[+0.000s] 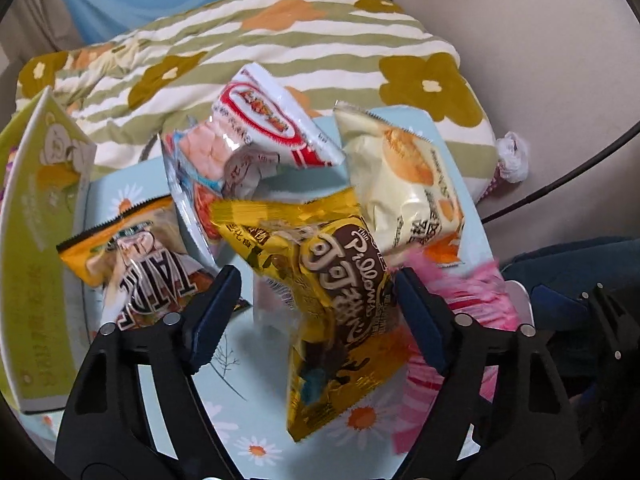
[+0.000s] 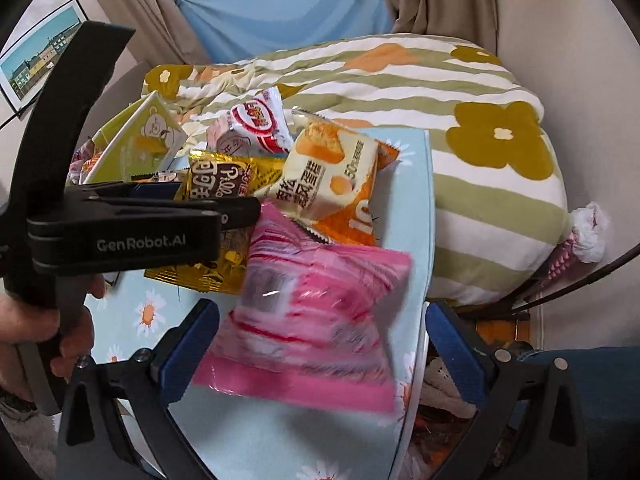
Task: Organize snacks
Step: 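Grasp the gold Pillows bag with the left tool while the right tool grasps the pink striped bag, then drop the gold bag into the box with the left tool while the right tool drops the pink bag in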
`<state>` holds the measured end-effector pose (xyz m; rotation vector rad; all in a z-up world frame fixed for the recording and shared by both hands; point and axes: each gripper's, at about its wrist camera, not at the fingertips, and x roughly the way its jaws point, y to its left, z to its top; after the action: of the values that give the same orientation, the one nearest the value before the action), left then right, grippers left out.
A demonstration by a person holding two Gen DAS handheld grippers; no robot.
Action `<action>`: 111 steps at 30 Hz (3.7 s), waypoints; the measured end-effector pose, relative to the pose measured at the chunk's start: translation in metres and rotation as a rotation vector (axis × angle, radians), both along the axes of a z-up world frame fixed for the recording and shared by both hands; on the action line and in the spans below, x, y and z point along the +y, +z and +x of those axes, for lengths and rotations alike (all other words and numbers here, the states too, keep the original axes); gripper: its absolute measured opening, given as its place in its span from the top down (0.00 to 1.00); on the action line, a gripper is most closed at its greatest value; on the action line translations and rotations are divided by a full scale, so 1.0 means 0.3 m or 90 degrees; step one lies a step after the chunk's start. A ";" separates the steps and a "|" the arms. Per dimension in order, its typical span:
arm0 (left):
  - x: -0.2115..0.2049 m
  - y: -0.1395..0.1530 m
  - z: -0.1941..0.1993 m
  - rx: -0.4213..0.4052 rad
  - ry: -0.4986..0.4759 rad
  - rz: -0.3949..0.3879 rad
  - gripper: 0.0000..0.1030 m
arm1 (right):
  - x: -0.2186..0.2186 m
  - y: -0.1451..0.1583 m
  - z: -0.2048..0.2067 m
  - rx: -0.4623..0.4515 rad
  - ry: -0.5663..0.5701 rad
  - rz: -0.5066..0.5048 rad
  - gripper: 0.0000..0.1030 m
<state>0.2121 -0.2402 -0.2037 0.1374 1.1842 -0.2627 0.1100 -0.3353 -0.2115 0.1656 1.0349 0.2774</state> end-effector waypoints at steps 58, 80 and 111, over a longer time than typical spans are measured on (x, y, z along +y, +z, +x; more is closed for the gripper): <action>0.361 0.437 -0.175 -0.168 0.042 -0.068 0.48 | 0.265 0.377 -0.047 -0.138 0.037 -0.017 0.39; 1.208 0.465 -0.066 -0.174 0.166 0.003 0.48 | 1.045 0.475 0.177 -0.151 0.144 0.035 0.39; 1.485 0.374 -0.196 -0.145 0.230 -0.021 0.00 | 1.266 0.339 0.205 -0.100 0.136 0.027 0.00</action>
<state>0.1532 0.2053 -0.0915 -0.0757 0.9562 0.0513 0.1715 0.0446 -0.1098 0.0696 0.8910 0.4994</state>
